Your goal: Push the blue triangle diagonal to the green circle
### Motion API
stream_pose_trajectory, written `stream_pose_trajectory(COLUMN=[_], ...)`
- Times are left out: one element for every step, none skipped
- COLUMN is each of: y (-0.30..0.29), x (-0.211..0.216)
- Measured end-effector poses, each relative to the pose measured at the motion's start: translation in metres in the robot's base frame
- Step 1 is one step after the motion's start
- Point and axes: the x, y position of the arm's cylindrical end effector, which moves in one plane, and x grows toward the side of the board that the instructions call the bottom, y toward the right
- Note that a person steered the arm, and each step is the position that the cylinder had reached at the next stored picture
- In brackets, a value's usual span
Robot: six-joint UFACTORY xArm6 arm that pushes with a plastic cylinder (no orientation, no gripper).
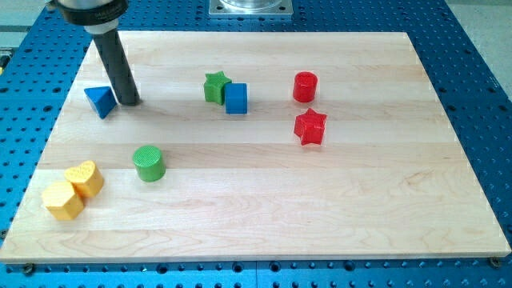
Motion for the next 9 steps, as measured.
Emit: stream_pose_trajectory(y=[-0.001, -0.056, -0.079, -0.059, -0.042, -0.004, 0.025, 0.027, 0.031], x=[0.055, 0.083, 0.077, 0.061, 0.029, 0.009, -0.012, -0.042, -0.015])
